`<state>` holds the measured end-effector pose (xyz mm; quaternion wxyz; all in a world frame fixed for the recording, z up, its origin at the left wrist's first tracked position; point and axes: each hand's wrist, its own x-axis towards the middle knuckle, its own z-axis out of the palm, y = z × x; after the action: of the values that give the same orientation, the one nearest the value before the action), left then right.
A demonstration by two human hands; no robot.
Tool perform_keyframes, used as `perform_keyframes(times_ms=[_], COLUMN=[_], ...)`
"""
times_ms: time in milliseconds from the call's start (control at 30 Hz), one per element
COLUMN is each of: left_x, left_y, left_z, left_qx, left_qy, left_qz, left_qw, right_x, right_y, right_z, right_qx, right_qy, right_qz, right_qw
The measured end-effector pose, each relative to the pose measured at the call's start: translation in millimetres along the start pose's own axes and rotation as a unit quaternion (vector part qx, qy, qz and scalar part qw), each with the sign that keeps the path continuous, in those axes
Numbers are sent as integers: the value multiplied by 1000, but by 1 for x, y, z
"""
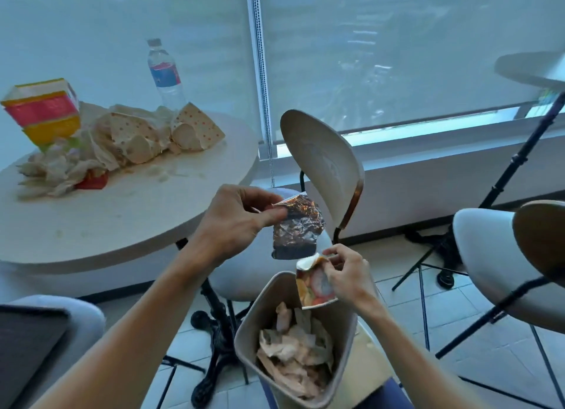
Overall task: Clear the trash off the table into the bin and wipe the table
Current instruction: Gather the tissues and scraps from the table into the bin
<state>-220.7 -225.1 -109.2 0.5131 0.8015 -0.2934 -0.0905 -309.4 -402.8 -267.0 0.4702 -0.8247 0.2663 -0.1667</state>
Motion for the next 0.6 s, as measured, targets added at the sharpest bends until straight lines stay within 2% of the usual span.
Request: perform_keyframes(times_ms=[133,200,400,600], left_x=[-7,-11,-33,-48], left_y=[-14,-24,-68,-105], left_z=[17,25,55,74], left_qx=[-5,6,48,131], left_qy=[4,4,-13,-68], left_qz=[-36,-49,-108,-162], left_qw=[999,999,993,976], right_x=[-11,-11,6,17], right_y=[26,31,21,-15], right_z=[14,15,2,-7], right_qx=[-33,-34,-13,58], right_qy=[-70,-81,-41,-44], right_qz=[36,44,45,14], right_qw=[996,995,998,997])
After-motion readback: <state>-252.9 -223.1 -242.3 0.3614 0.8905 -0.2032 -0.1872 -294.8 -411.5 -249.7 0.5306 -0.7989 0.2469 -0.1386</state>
